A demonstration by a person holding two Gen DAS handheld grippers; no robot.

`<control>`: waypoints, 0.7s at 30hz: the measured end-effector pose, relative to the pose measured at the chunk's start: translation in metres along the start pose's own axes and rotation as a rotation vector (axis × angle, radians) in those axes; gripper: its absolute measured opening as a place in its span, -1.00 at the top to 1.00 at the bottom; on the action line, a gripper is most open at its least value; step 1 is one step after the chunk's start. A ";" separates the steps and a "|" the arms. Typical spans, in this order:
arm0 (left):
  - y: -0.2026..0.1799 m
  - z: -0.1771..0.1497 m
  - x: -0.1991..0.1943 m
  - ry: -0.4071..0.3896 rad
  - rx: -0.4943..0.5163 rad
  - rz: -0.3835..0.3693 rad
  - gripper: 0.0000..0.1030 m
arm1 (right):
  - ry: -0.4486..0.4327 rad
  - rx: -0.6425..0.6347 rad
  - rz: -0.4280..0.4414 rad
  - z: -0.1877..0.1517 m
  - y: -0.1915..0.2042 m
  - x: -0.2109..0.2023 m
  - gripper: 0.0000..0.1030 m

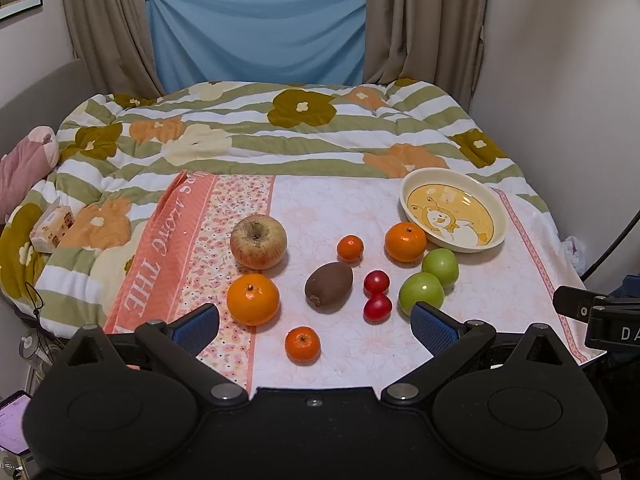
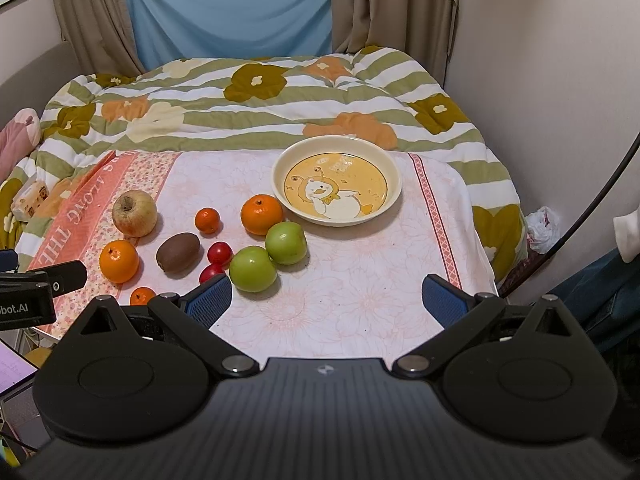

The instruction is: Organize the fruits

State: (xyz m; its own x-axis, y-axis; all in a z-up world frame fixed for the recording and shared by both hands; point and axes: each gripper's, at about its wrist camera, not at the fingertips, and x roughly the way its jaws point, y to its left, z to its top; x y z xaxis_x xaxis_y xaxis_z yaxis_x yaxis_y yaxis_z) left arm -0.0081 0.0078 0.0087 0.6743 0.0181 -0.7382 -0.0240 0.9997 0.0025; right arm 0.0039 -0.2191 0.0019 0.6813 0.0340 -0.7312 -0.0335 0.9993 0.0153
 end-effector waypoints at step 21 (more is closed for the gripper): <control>0.000 -0.001 -0.005 -0.009 -0.002 -0.001 -1.00 | 0.002 -0.002 0.004 -0.001 -0.003 0.001 -1.00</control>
State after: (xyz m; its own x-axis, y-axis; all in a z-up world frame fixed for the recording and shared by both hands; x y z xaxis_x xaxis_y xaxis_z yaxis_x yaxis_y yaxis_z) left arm -0.0117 0.0081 0.0115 0.6811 0.0169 -0.7320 -0.0244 0.9997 0.0004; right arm 0.0042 -0.2217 0.0006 0.6794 0.0381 -0.7327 -0.0379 0.9991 0.0168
